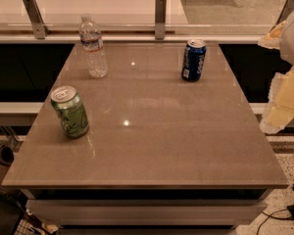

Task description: Move pepsi can near green can

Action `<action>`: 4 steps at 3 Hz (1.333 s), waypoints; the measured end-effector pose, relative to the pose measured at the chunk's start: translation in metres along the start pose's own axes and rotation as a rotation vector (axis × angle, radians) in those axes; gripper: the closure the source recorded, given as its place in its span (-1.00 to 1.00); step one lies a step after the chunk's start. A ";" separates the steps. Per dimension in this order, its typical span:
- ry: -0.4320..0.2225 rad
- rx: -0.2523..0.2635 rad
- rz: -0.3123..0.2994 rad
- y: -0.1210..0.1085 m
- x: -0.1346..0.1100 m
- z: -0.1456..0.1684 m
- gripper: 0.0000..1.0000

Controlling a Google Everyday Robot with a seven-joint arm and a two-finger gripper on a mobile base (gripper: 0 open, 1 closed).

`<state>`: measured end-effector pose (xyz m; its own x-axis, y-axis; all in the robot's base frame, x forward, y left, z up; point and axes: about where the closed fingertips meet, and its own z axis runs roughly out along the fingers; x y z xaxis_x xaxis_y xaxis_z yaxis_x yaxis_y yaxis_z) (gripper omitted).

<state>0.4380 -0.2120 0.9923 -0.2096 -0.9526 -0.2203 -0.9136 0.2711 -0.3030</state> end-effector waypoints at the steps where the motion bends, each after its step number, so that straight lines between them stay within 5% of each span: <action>1: 0.000 0.000 0.000 0.000 0.000 0.000 -1.00; 2: -0.065 0.040 0.048 -0.016 0.002 0.004 -1.00; 4: -0.306 0.162 0.222 -0.088 0.014 0.037 -1.00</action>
Offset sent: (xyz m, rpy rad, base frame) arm 0.0509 -0.0218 -0.0015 0.2172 -0.1419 -0.1063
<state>0.5282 -0.2436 0.9812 -0.2600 -0.7903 -0.5548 -0.7860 0.5069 -0.3538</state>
